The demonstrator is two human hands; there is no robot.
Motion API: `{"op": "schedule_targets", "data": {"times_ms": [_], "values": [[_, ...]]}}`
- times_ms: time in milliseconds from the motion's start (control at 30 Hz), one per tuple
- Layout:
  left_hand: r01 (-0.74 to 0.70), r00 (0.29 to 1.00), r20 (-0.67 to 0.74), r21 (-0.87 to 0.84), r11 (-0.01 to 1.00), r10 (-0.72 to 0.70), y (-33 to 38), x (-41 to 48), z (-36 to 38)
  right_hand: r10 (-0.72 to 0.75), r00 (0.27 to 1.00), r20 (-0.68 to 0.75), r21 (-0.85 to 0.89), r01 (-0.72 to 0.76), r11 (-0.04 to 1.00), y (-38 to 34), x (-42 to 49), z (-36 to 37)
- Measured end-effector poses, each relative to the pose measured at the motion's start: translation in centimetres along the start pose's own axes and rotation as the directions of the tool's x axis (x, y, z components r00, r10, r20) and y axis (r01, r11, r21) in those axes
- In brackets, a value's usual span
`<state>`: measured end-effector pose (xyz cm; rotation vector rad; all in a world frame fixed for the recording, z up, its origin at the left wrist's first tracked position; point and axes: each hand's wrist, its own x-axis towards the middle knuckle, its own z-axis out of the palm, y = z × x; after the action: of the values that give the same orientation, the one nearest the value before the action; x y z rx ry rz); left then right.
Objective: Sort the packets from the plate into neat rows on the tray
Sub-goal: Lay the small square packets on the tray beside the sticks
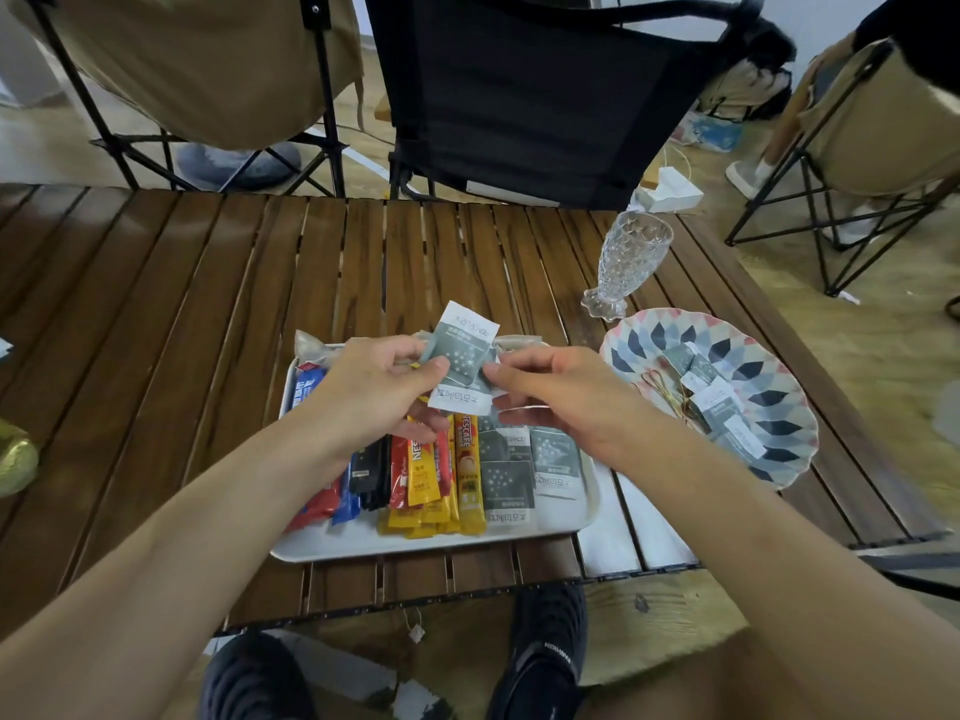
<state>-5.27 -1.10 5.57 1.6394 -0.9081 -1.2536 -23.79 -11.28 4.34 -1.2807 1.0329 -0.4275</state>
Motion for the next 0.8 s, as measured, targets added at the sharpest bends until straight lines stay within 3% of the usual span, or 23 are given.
{"op": "schedule_targets", "data": {"times_ms": [167,300,467,667,800], "values": [[-0.031,0.996,-0.086,-0.004,1.000,0.031,-0.3,0.0,0.0,-0.010,1.000,0.010,0.000,0.010,1.000,-0.5,0.0,-0.3],[-0.017,0.983,-0.181,-0.025,1.000,0.012,-0.1,0.3,-0.9,0.032,0.996,0.085,-0.244,-0.010,0.970,-0.8,-0.3,-3.1],[-0.023,0.982,-0.188,-0.014,1.000,0.020,0.0,0.3,-1.7,0.162,0.979,0.123,-0.442,-0.092,0.892,0.5,-1.0,-6.6],[-0.037,0.987,-0.155,0.026,0.999,0.041,0.1,0.3,-1.5,0.206,0.944,0.257,-0.692,0.031,0.722,0.6,-1.5,-7.4],[-0.049,0.990,-0.127,0.040,0.998,0.053,0.2,0.2,-1.4,0.128,0.962,0.243,-0.825,0.136,0.549,1.5,-0.3,-6.2]]}}
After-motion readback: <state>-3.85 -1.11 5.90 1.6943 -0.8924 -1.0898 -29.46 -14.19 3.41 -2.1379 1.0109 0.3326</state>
